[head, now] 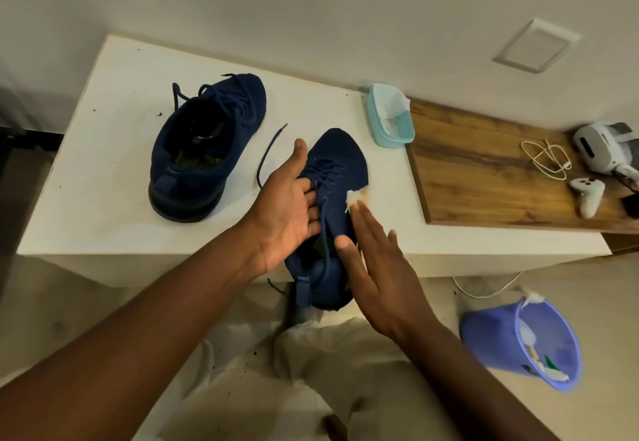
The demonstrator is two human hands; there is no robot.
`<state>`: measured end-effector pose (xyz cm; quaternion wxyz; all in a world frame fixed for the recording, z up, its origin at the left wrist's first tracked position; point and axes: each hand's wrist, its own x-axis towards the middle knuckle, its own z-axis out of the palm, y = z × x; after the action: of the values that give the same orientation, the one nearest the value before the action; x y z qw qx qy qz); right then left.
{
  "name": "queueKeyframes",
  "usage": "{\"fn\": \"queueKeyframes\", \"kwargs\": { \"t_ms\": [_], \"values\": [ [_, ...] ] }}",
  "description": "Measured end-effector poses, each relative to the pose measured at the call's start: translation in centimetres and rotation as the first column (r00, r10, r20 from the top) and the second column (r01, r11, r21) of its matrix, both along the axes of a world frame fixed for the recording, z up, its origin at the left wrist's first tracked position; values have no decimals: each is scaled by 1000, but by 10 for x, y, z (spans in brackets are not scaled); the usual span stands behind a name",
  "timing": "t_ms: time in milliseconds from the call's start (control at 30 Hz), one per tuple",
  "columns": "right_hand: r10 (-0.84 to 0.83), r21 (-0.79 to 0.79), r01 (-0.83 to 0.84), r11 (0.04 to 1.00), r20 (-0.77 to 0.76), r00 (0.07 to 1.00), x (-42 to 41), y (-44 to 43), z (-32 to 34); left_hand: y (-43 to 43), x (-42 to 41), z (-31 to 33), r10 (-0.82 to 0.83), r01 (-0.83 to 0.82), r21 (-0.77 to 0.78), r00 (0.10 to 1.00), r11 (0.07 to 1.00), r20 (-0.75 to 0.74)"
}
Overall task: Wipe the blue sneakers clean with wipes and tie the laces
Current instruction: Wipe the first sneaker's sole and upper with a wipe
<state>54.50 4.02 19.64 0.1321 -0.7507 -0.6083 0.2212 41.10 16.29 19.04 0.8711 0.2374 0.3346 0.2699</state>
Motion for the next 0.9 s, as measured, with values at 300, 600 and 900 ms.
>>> {"fn": "queueKeyframes", "kwargs": {
  "t_ms": [300,600,900],
  "values": [
    [222,-39,-219,975,106,969,-23,-35,5,4,-6,-10,113,-109,30,968,994,-225],
    [-39,1,40,999,-83,996,-7,33,-6,-4,-29,-11,-108,372,352,804,859,-585],
    [33,-36,-33,999,-1,999,-34,-30,1,-6,-13,-19,114,121,517,910,847,-399]
  ]
}}
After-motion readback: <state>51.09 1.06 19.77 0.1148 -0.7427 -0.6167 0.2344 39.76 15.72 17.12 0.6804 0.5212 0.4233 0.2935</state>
